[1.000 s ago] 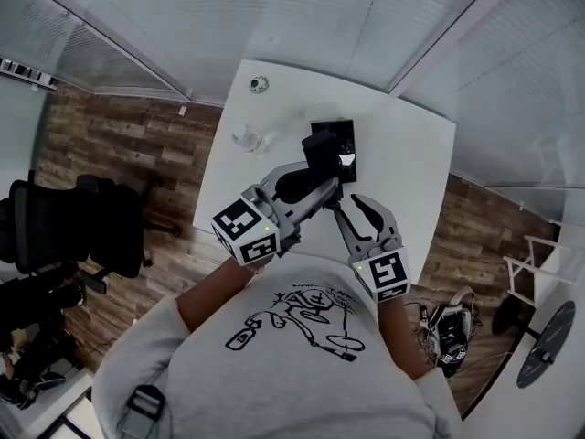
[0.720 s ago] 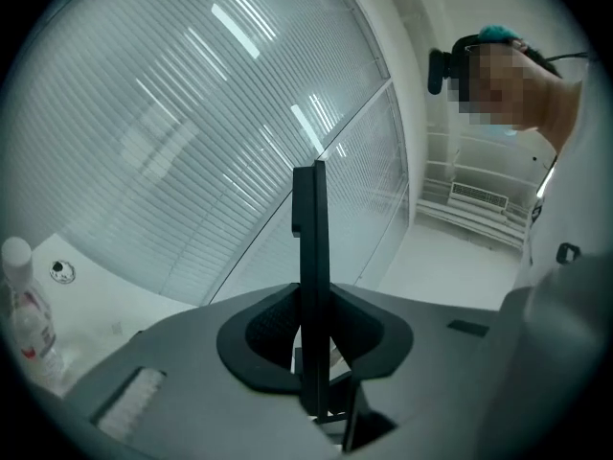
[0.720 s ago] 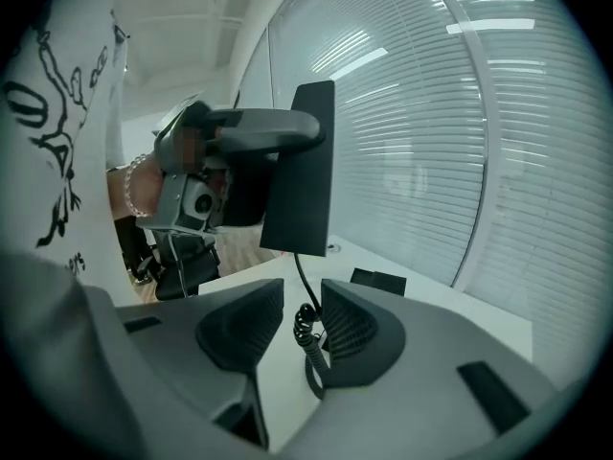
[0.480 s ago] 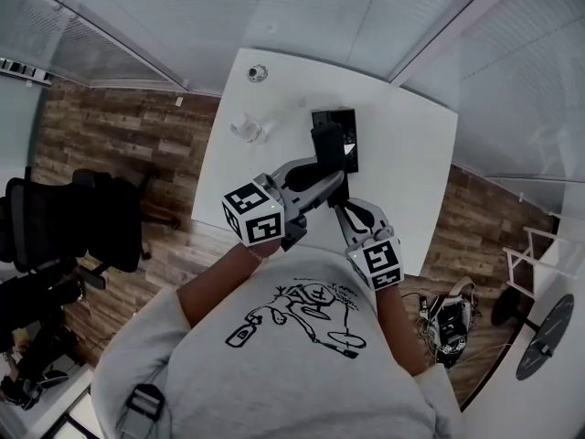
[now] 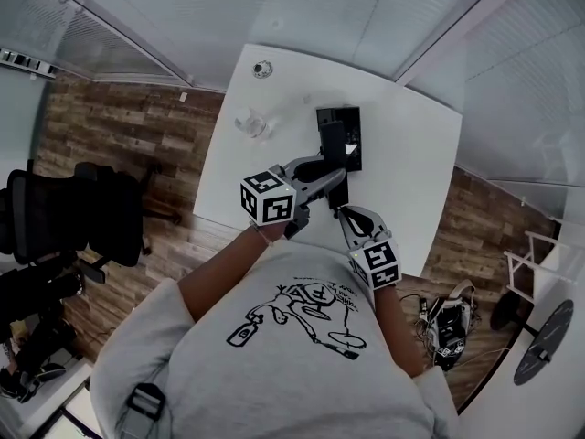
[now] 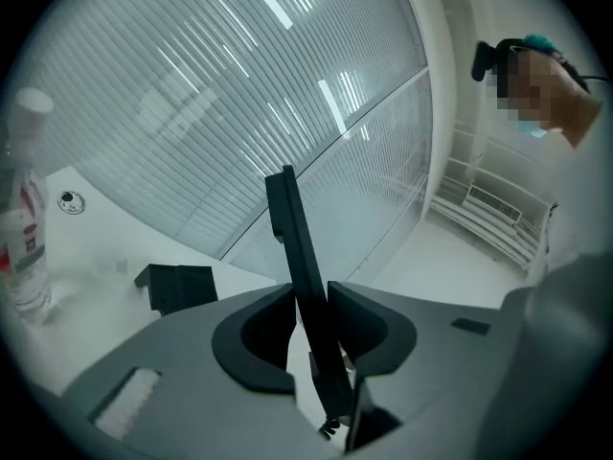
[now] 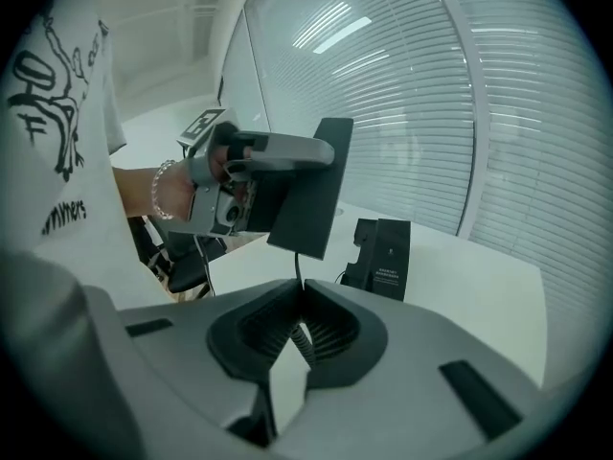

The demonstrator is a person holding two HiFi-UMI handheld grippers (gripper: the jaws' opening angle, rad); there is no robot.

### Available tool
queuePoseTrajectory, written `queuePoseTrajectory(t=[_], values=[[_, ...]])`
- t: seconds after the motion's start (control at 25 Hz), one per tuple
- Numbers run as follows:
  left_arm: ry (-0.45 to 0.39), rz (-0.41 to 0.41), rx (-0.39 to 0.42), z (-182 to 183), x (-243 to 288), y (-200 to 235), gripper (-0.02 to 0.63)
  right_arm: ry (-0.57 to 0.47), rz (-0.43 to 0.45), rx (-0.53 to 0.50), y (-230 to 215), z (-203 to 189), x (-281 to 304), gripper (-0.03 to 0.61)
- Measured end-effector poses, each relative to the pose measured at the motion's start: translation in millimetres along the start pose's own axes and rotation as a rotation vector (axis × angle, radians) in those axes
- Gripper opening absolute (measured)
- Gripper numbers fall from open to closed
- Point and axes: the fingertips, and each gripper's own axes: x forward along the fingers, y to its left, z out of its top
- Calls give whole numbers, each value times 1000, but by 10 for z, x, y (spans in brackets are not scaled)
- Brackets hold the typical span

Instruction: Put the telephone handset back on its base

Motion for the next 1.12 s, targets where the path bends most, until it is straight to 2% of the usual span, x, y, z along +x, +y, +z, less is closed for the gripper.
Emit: queuePoseTrajectory(t=[0.52,0.92,1.12], values=[[81,20,-79,-369,129,522,137,49,-12,48,-54,-216,103,12],[104,19,-236,-613,216,900,146,76,-19,81,-142,-278,202,12],[111,9,-262,-636,275,976,146,85,-21,91,-184,-285,247,12]])
